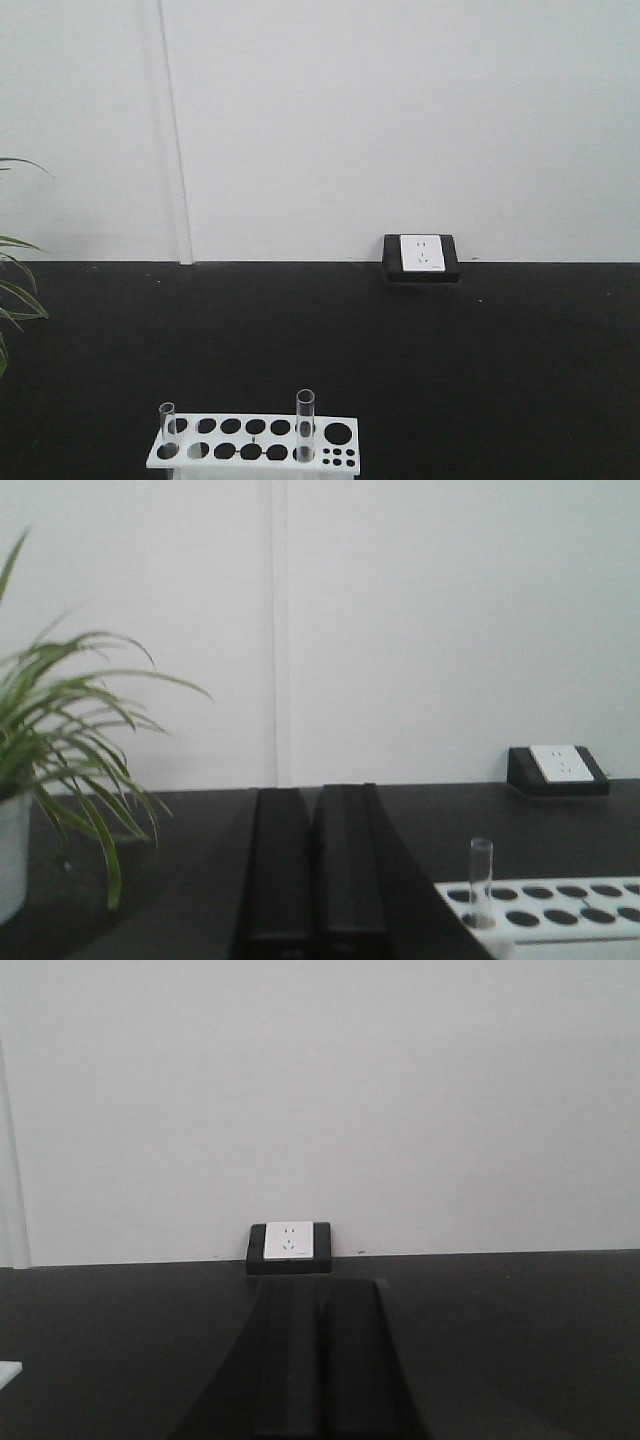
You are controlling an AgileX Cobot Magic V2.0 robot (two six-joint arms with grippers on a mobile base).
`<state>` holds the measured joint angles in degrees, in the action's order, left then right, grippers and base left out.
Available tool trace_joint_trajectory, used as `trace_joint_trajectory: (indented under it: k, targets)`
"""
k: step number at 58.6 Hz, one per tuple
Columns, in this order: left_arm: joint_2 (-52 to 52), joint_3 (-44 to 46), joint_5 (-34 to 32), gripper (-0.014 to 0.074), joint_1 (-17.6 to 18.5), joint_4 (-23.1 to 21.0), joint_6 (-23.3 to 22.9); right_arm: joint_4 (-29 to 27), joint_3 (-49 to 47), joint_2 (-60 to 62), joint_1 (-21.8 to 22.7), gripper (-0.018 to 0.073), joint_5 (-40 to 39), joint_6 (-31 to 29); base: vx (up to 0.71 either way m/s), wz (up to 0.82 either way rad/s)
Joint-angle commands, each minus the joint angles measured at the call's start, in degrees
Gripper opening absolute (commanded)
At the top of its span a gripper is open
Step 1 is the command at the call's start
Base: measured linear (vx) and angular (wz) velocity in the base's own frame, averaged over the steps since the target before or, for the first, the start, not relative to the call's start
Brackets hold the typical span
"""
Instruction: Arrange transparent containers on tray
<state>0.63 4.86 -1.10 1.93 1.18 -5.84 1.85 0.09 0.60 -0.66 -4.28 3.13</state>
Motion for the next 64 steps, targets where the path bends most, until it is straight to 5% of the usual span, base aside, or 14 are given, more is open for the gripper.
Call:
trace_joint_trajectory:
  k: [1, 14, 26, 47, 64]
  targets:
    - [0.22, 6.10, -2.67, 0.0002, -0.27, 1.82, 0.77, 0.35, -6.06, -0.94, 0.06, -0.0011, -2.52, -0.73, 0.00, 0.00]
    - [-10.03, 22.29, 5.24, 0.0002, -0.27, 1.80, 1.29, 0.35, -21.56, -12.18, 0.06, -0.0011, 6.24, -0.54, 0.00, 0.00]
    - [-23.01, 32.41, 5.45, 0.0002, -0.27, 1.68, 2.82, 0.35, -29.64, -24.66, 0.06, -0.0009, 6.37, -0.54, 0.00, 0.00]
    - [-38.77, 33.14, 5.89, 0.0040, -0.27, 1.36, 2.62, 0.12, -30.50, -36.48, 0.06, -0.0004, 7.18, -0.12, 0.00, 0.00]
    - [-49.35, 28.64, -1.52, 0.0267, -0.27, 1.29, 2.57, 0.32, -30.50, -39.91, 0.06, 0.0081, 8.57, -0.18, 0.00, 0.00]
